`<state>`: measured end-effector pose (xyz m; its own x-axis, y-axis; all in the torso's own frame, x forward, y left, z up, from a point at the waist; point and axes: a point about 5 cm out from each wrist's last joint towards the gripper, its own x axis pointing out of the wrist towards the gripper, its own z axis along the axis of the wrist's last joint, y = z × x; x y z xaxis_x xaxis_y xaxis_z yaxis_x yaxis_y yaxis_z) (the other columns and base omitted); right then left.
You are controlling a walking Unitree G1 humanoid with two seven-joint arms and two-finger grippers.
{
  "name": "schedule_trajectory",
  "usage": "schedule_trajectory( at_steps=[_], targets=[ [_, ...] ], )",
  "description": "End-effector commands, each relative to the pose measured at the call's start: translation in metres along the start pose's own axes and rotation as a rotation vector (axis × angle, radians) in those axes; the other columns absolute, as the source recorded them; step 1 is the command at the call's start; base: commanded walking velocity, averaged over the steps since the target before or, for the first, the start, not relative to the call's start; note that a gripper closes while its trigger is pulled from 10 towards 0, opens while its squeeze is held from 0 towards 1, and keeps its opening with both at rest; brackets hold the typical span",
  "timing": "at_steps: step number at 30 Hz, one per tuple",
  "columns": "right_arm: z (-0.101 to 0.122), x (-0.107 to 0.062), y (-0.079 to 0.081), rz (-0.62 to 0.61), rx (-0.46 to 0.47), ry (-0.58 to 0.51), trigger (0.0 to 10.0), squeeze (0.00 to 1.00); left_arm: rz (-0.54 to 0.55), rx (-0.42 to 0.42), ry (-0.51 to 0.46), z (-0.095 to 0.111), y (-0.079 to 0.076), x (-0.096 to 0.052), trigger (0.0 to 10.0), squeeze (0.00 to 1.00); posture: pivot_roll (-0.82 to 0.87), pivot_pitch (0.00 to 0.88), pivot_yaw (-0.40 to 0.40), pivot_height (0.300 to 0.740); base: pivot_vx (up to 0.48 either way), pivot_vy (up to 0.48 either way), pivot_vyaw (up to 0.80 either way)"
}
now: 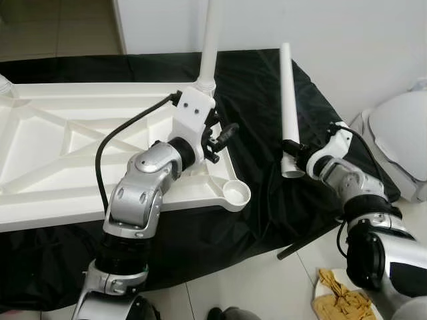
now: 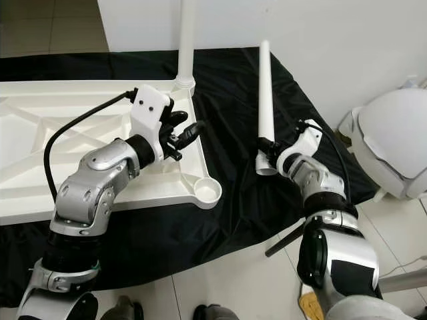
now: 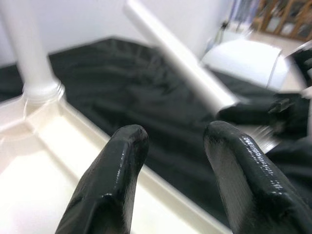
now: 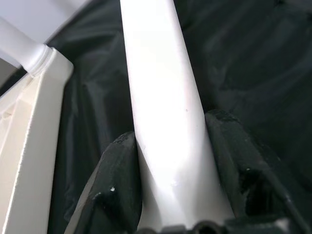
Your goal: Building children table
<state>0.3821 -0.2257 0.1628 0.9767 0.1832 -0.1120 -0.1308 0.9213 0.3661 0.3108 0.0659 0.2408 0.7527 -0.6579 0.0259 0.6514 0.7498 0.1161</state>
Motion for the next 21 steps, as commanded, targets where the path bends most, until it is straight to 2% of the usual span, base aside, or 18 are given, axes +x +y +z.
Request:
schedule_trajectory(
  at_steps=[1, 3, 7, 10, 11, 13, 14, 20, 21],
  targets=[
    [-0.004, -0.004, -0.006, -0.019, 0.004, -0.017, 10.0, 0.0, 0.052, -0.01, 0.018, -0.006, 0.002, 0.001, 10.0, 0.0, -0.07, 0.087, -0.052, 0.74, 0.0, 0.0, 0.0],
    [-0.003, -0.006, -0.006, -0.021, 0.009, -0.049, 10.0, 0.0, 0.057, -0.028, -0.021, -0.004, 0.003, 0.0, 10.0, 0.0, -0.07, 0.086, -0.051, 0.74, 0.0, 0.0, 0.0],
    [0.002, -0.01, 0.0, 0.037, 0.01, -0.118, 10.0, 0.0, 0.055, -0.037, 0.018, -0.009, 0.005, 0.001, 10.0, 0.0, -0.09, 0.077, -0.041, 0.74, 0.0, 0.0, 0.0],
    [0.007, -0.013, 0.007, 0.072, -0.026, -0.178, 10.0, 0.0, 0.053, -0.029, 0.026, -0.009, 0.008, 0.002, 10.0, 0.0, -0.09, 0.076, -0.035, 0.74, 0.0, 0.0, 0.0],
    [0.01, -0.015, 0.01, 0.096, -0.038, -0.213, 10.0, 0.0, 0.005, -0.071, -0.006, -0.008, 0.006, 0.001, 10.0, 0.0, -0.09, 0.075, -0.037, 0.74, 0.0, 0.0, 0.0],
    [0.011, -0.016, 0.013, 0.11, -0.044, -0.233, 10.0, 0.0, -0.031, -0.101, -0.032, -0.006, 0.005, 0.0, 10.0, 0.0, -0.09, 0.074, -0.036, 0.74, 0.0, 0.0, 0.0],
    [0.012, -0.017, 0.016, 0.13, -0.048, -0.25, 10.0, 0.0, -0.053, -0.134, -0.045, -0.005, 0.004, -0.001, 10.0, 1.0, -0.09, 0.072, -0.036, 0.74, 0.0, 0.0, 0.0],
    [0.013, -0.019, 0.023, 0.16, -0.074, -0.281, 10.0, 0.0, -0.058, -0.149, -0.05, -0.005, 0.005, -0.001, 10.0, 1.0, -0.09, 0.067, -0.038, 0.74, 0.0, 0.0, 0.0],
    [0.015, -0.022, 0.03, 0.186, -0.125, -0.318, 10.0, 0.0, -0.049, -0.156, -0.058, -0.004, 0.005, -0.002, 10.0, 1.0, -0.08, 0.059, -0.044, 0.74, 0.0, 0.0, 0.0]
  ],
)
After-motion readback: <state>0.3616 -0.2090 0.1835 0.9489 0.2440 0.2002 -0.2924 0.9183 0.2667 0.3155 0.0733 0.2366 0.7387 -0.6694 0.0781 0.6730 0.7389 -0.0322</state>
